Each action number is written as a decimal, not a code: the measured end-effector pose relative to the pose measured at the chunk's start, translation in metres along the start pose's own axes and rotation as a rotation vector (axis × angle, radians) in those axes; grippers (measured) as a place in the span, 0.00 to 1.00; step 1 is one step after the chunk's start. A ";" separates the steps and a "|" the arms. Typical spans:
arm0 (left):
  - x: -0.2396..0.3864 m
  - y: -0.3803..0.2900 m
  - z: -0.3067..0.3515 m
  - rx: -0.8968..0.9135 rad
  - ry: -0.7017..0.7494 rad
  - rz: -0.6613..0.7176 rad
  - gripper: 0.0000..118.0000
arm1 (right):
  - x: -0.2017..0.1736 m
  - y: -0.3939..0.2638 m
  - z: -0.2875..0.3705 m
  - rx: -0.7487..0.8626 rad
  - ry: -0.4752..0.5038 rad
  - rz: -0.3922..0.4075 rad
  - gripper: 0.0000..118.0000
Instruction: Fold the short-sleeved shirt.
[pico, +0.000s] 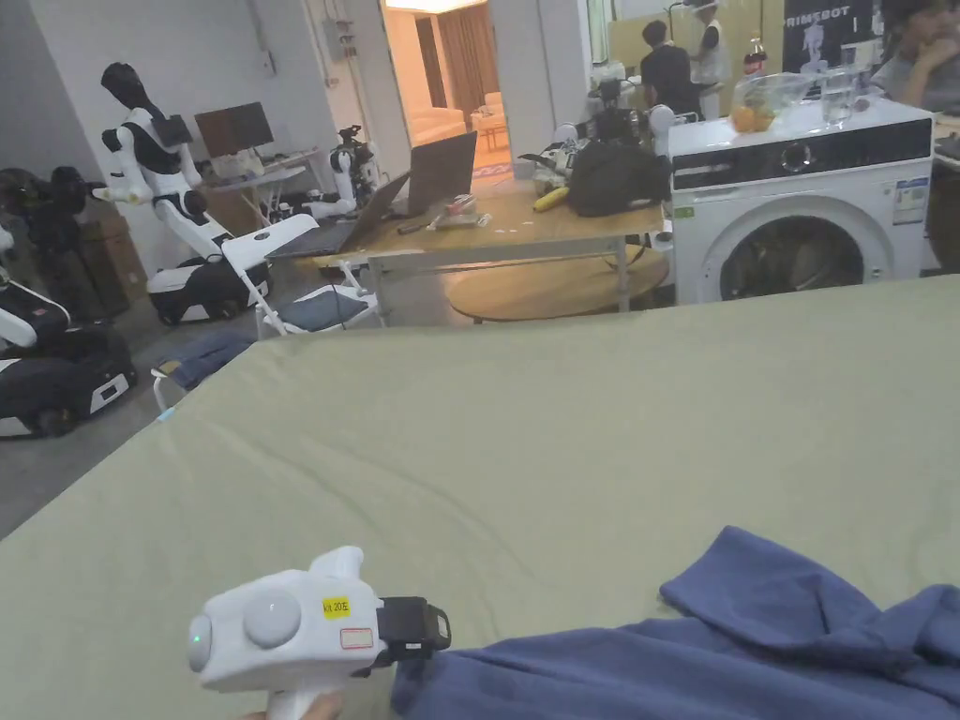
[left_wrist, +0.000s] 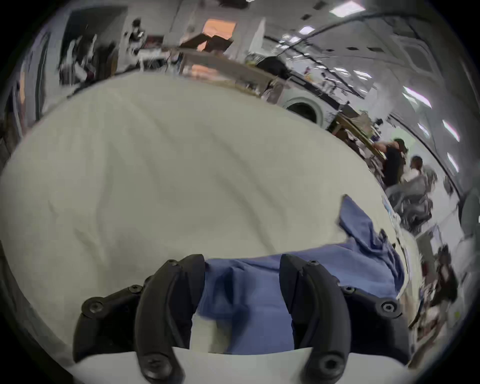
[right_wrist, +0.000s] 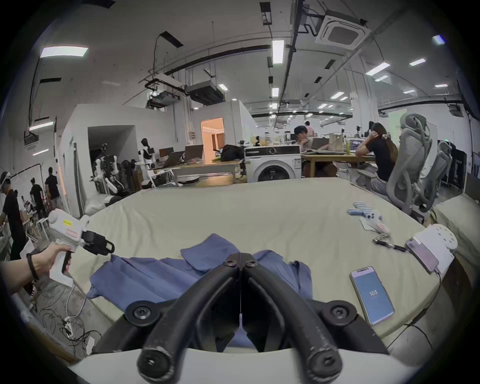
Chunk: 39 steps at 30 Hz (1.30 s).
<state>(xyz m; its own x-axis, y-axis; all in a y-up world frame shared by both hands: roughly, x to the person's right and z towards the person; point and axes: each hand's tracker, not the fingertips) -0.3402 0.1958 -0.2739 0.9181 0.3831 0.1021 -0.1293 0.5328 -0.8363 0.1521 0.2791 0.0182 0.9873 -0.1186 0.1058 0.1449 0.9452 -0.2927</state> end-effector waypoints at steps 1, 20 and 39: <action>-0.004 0.001 -0.010 -0.014 0.034 0.035 0.44 | 0.004 -0.001 0.002 -0.006 -0.016 -0.006 0.00; 0.021 -0.014 -0.037 -0.071 0.112 -0.111 0.00 | 0.079 -0.091 -0.056 -0.325 -0.110 -0.374 0.38; 0.103 0.039 0.238 0.765 -0.186 -0.318 0.00 | 0.043 0.077 -0.037 0.061 0.012 -0.195 0.00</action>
<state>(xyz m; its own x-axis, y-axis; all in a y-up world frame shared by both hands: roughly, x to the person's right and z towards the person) -0.3397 0.4356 -0.1675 0.8857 0.2107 0.4138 -0.1545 0.9741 -0.1653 0.2085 0.3359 -0.0348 0.9418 -0.3041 0.1433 0.3292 0.9207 -0.2095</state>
